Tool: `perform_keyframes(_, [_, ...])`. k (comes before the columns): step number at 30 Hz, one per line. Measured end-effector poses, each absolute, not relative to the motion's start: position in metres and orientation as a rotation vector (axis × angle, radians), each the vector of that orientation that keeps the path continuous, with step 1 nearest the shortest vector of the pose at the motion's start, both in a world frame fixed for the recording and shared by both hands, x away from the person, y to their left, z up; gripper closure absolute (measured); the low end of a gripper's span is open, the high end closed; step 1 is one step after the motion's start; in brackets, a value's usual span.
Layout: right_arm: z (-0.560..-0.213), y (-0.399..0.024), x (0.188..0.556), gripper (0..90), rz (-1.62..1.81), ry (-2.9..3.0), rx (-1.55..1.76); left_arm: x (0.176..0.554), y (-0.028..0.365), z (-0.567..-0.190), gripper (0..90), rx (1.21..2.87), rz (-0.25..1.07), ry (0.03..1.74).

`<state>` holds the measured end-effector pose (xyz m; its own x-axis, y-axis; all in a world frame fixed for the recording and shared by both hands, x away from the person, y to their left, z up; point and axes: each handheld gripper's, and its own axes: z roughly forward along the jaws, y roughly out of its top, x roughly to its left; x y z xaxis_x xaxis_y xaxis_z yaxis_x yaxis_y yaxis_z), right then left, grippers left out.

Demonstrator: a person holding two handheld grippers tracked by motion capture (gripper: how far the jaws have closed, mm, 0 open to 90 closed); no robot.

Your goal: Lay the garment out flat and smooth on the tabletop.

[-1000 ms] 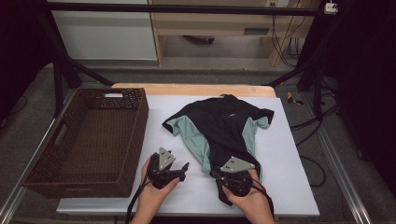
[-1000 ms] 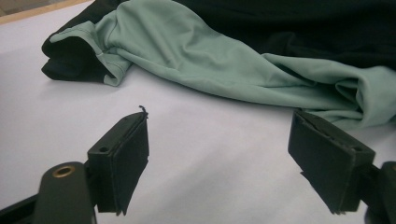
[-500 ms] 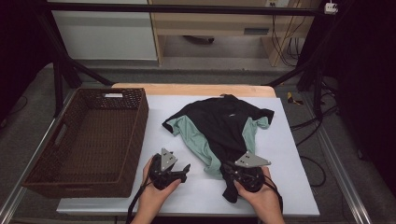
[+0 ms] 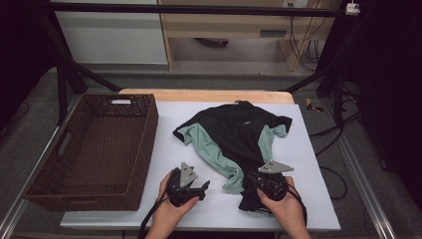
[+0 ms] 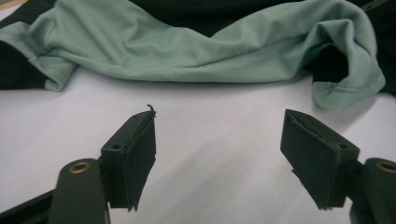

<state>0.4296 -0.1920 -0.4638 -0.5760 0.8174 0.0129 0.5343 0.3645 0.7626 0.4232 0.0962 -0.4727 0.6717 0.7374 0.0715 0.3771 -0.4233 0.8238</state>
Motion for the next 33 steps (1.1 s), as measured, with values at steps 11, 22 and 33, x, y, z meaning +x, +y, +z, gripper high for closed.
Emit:
perform_keyframes(11, [-0.473, -0.186, 0.43, 80.0, 1.038, 2.317, 1.177, 0.409, 0.07, -0.471, 43.3, 2.104, 0.441, 0.737])
perform_keyframes(22, [-0.474, -0.174, 0.426, 79.7, 1.049, 2.372, 1.076, 0.402, 0.052, -0.47, 54.4, 2.117, 0.382, 0.674])
perform_keyframes(33, [-0.474, -0.159, 0.421, 79.0, 1.072, 2.429, 0.989, 0.403, 0.051, -0.474, 71.3, 2.16, 0.371, 0.661])
